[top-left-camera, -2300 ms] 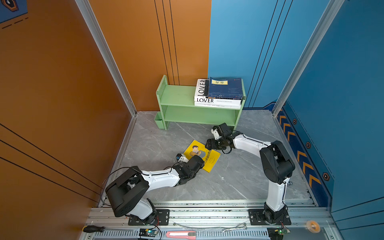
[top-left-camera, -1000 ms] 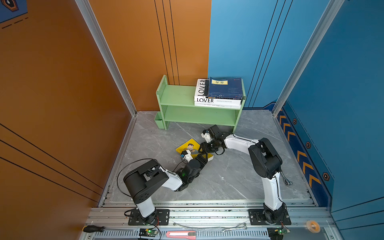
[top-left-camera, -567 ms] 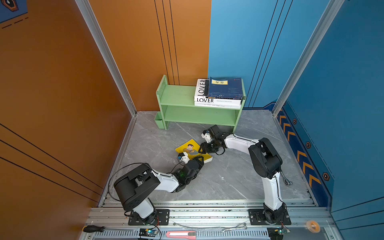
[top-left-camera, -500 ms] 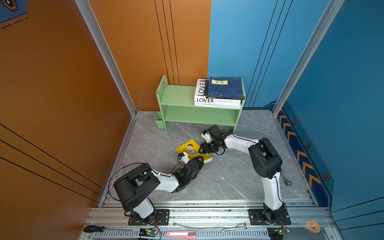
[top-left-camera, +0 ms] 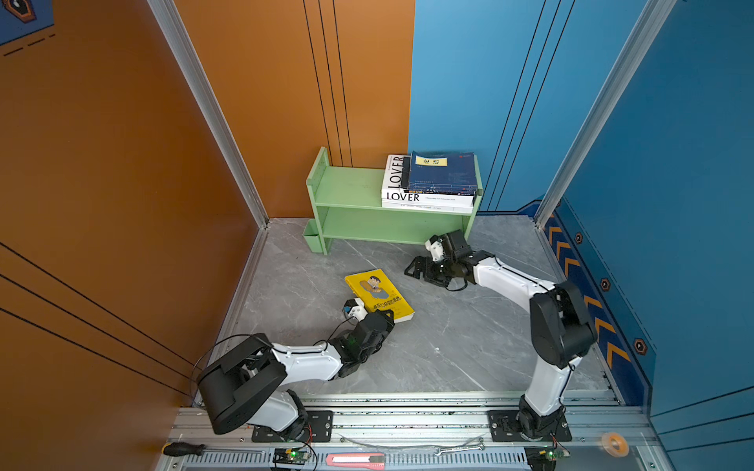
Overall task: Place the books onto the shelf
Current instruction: 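Lift the yellow book upright with the left gripper while the right withdraws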
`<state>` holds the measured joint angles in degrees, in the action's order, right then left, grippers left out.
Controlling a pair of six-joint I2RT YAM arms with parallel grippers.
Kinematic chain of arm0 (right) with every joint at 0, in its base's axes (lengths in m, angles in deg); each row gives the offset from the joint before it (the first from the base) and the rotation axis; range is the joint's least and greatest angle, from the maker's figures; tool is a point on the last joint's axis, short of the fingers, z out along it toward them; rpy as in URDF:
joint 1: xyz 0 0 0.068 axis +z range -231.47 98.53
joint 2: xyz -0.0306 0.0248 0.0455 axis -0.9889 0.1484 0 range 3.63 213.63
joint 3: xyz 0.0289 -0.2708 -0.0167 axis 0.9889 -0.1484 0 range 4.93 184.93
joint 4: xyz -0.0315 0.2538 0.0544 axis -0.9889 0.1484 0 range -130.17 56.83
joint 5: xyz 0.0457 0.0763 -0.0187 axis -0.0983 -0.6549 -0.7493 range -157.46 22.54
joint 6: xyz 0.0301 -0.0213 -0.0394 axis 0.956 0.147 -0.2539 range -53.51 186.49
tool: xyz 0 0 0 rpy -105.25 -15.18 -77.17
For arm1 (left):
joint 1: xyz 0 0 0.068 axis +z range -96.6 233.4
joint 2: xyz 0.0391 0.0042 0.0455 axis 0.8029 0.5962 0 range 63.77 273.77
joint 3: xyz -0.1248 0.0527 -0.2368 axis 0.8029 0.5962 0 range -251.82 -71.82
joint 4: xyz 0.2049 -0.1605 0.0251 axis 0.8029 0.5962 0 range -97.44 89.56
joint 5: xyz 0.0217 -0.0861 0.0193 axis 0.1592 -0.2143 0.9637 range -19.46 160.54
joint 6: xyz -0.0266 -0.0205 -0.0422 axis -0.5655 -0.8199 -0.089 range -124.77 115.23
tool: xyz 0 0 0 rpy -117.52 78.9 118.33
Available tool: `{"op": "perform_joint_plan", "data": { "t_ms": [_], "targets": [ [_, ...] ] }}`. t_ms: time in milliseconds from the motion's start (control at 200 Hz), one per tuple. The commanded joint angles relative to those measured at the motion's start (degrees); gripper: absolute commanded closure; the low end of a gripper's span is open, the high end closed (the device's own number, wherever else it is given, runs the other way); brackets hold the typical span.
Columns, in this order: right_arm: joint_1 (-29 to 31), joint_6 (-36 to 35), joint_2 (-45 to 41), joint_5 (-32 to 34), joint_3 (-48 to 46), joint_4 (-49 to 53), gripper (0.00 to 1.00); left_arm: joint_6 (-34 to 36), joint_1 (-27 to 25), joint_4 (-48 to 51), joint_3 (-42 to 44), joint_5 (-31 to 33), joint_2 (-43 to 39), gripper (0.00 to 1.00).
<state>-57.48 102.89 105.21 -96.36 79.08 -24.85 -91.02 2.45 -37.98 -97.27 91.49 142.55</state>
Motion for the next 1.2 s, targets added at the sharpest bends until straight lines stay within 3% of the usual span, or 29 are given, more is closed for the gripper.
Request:
{"op": "perform_joint_plan", "data": {
  "t_ms": [0, 135, 265, 436, 606, 1192],
  "targets": [
    [-1.94, 11.95, -6.73, -4.44, -6.04, -6.66, 0.04, 4.07, -0.30, 2.83, -1.45, 1.70, -7.55, 0.96],
    [-4.11, 24.08, -13.60, -8.16, -14.79, -19.34, 0.02, 8.77, -0.34, 11.22, -5.08, 1.69, -16.63, 0.96],
    [-3.92, 29.76, -17.03, -9.80, -17.72, -27.76, 0.01, 14.22, 1.51, 21.69, -10.76, 0.04, -23.32, 0.95],
    [-1.79, 39.11, -16.99, -13.35, -18.49, -41.28, 0.01, 15.93, 6.17, 19.58, -11.88, -4.63, -25.73, 0.95],
    [-0.05, 46.86, -16.43, -10.82, -21.69, -50.51, 0.02, 15.26, 9.01, 13.69, -11.32, -6.46, -23.32, 0.95],
    [7.04, 47.11, -15.12, -5.54, -23.02, -46.19, 0.04, 11.56, 15.74, 2.94, -11.59, -11.87, -16.94, 0.95]
  ]
}}
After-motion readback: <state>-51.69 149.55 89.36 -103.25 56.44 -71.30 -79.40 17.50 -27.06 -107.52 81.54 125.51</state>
